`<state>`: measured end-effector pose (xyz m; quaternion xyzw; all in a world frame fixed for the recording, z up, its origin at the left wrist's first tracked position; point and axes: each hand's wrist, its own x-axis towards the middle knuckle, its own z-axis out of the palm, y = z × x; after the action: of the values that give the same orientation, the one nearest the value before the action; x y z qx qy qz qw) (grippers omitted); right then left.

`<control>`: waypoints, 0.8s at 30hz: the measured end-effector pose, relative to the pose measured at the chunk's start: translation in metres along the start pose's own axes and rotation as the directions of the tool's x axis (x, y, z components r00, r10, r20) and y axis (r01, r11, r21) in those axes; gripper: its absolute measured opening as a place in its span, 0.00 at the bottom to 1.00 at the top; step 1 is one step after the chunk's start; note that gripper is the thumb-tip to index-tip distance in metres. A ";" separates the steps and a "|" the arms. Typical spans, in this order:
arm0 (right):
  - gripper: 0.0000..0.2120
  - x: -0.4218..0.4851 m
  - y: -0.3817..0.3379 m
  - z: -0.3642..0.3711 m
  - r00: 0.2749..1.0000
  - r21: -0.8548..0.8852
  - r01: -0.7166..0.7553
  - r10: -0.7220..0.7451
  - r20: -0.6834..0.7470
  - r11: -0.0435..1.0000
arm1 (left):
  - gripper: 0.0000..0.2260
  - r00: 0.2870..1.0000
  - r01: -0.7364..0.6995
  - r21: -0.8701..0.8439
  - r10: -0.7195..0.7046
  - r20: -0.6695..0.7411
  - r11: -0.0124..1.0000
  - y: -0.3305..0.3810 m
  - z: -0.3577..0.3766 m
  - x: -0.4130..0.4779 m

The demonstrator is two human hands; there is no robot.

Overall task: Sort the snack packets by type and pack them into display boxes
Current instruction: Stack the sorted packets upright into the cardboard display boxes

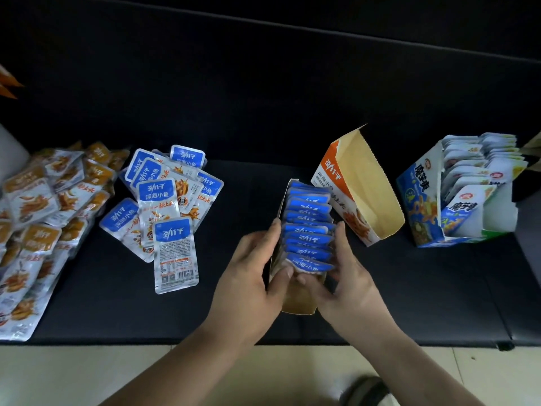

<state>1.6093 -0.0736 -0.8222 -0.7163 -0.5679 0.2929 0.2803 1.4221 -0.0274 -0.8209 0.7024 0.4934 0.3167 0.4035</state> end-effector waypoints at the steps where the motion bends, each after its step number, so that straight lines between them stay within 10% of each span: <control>1: 0.51 0.001 0.000 0.002 1.000 -0.016 0.001 -0.002 -0.008 1.000 | 0.33 1.000 -0.002 0.001 0.002 0.006 1.000 0.001 0.001 0.000; 15: 0.52 -0.002 -0.017 -0.013 0.987 0.231 0.028 0.010 -0.163 0.973 | 0.32 0.987 0.158 -0.114 -0.158 0.002 0.981 -0.007 -0.001 -0.004; 24: 0.26 0.006 -0.088 -0.021 0.859 -0.022 0.438 -0.425 -0.285 0.899 | 0.23 0.986 0.163 -0.018 -0.164 -0.026 0.986 -0.023 -0.028 -0.012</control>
<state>1.5692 -0.0514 -0.7438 -0.5992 -0.6613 0.1295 0.4324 1.3847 -0.0278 -0.8282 0.6521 0.5523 0.2959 0.4268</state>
